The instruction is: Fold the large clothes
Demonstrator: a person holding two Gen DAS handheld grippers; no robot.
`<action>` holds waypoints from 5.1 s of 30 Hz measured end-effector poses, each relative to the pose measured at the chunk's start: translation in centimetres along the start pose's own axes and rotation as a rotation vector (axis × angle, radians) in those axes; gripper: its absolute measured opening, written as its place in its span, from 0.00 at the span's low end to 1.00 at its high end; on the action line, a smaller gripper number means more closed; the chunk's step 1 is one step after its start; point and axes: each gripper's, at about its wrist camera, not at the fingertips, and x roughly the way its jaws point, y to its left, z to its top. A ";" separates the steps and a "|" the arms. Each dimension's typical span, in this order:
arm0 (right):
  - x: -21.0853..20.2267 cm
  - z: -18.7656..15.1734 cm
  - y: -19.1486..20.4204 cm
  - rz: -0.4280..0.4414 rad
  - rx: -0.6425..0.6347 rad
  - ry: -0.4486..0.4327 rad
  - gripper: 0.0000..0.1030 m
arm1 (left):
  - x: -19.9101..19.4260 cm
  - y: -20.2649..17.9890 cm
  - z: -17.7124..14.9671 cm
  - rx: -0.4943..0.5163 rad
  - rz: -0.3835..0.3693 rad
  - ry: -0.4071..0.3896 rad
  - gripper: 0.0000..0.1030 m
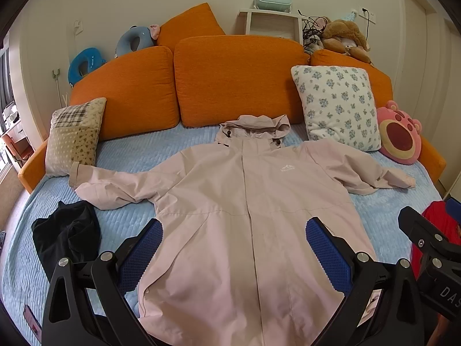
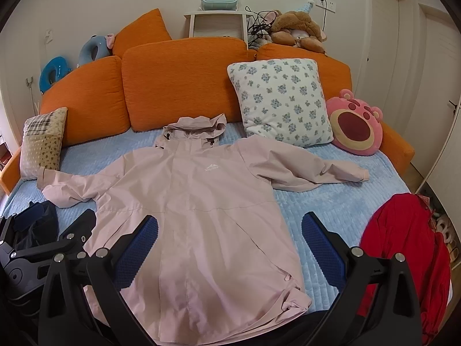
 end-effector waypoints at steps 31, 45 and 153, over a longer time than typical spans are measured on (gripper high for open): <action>10.9 2.9 -16.3 -0.173 0.167 -0.023 0.96 | 24.2 -22.5 8.1 0.193 -0.219 0.047 0.98; 17.6 3.1 -24.9 -0.226 0.250 -0.060 0.96 | 33.9 -27.0 6.8 0.206 -0.286 0.143 0.95; 26.5 3.4 24.8 0.497 -0.204 0.197 0.92 | 31.8 22.4 0.8 -0.211 0.244 0.302 0.81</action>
